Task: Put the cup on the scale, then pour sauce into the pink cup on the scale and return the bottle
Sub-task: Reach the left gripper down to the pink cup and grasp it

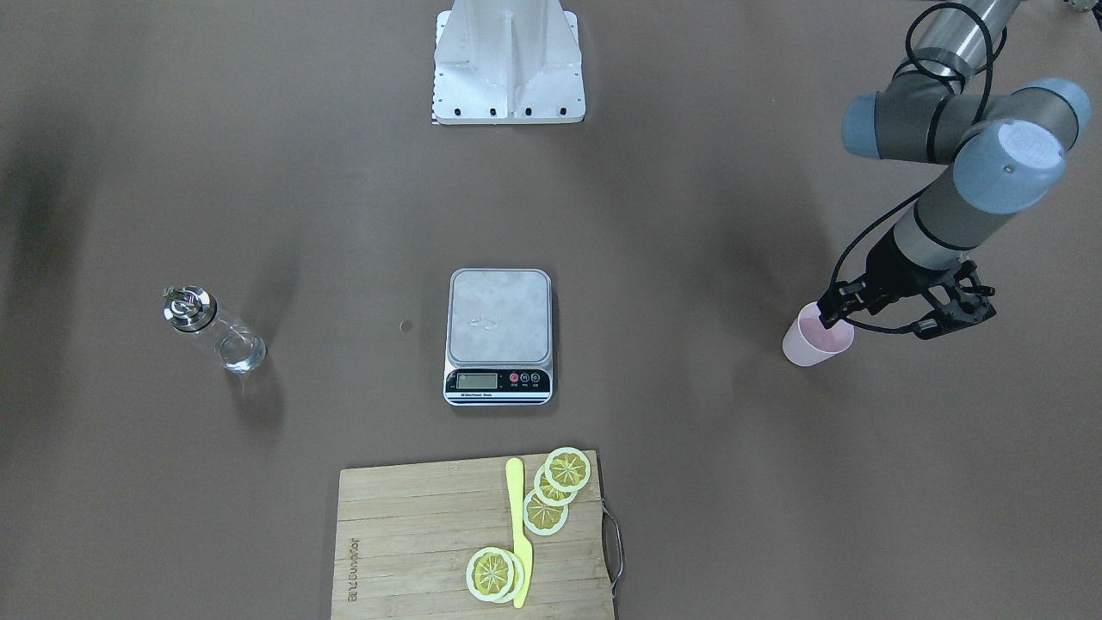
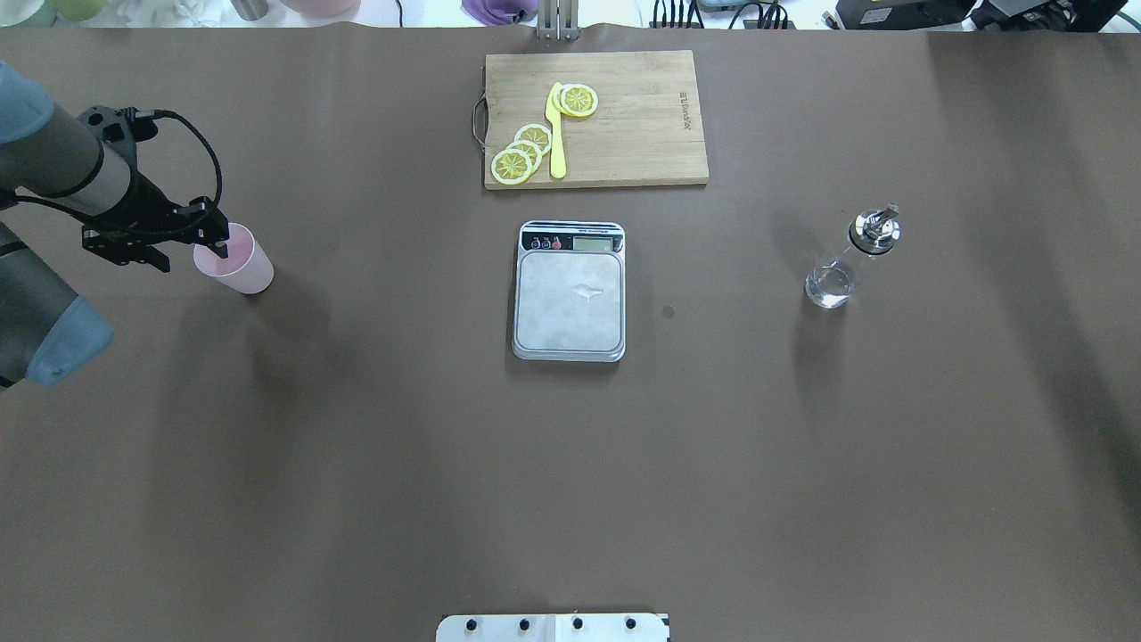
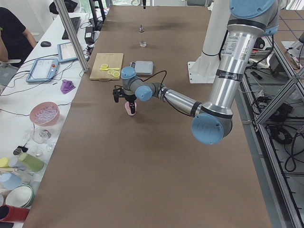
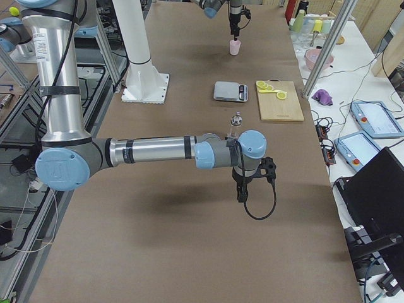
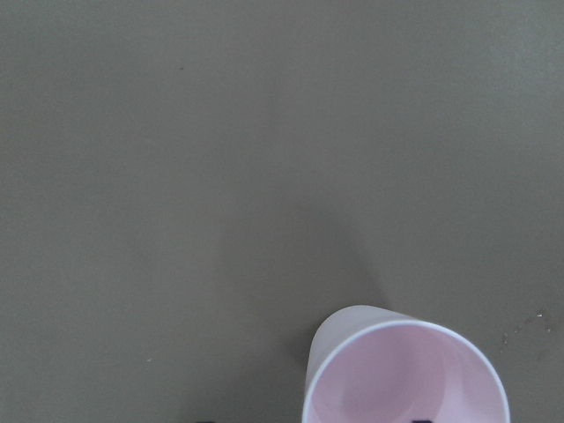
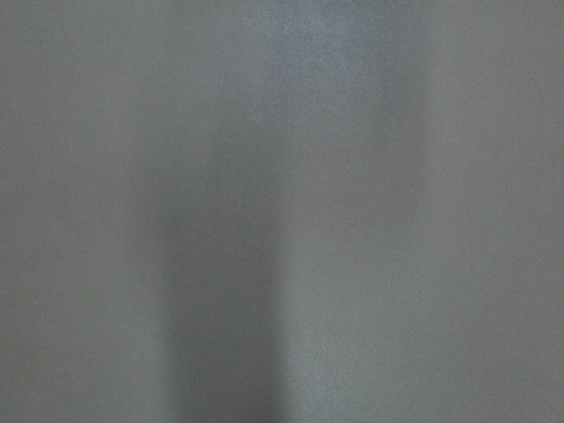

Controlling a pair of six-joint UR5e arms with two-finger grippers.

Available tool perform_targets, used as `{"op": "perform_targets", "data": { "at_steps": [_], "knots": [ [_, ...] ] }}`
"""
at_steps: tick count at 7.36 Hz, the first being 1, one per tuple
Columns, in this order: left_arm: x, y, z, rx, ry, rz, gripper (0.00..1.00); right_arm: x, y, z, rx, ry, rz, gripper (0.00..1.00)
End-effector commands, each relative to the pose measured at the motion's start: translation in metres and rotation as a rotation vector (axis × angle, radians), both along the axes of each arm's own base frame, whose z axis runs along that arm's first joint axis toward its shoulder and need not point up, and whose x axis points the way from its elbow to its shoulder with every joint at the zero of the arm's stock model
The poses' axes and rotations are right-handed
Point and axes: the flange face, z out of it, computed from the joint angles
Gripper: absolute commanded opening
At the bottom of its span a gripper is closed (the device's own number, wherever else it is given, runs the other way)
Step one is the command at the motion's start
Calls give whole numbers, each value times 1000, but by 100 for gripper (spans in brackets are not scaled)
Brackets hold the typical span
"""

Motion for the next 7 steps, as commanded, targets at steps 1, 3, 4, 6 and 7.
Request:
{"op": "perform_targets", "data": {
  "at_steps": [1, 3, 4, 6, 7],
  "knots": [
    [5, -3, 9, 5, 3, 4, 61, 0, -1, -1, 1, 0, 1, 100],
    [7, -4, 13, 5, 4, 6, 50, 0, 0, 0, -1, 0, 1, 100],
    [7, -4, 13, 4, 5, 3, 38, 0, -1, -1, 1, 1, 1, 100],
    [9, -6, 9, 2, 7, 4, 3, 0, -1, -2, 2, 0, 1, 100],
    [9, -5, 8, -4, 8, 7, 0, 0, -1, -2, 2, 0, 1, 100]
  ]
}}
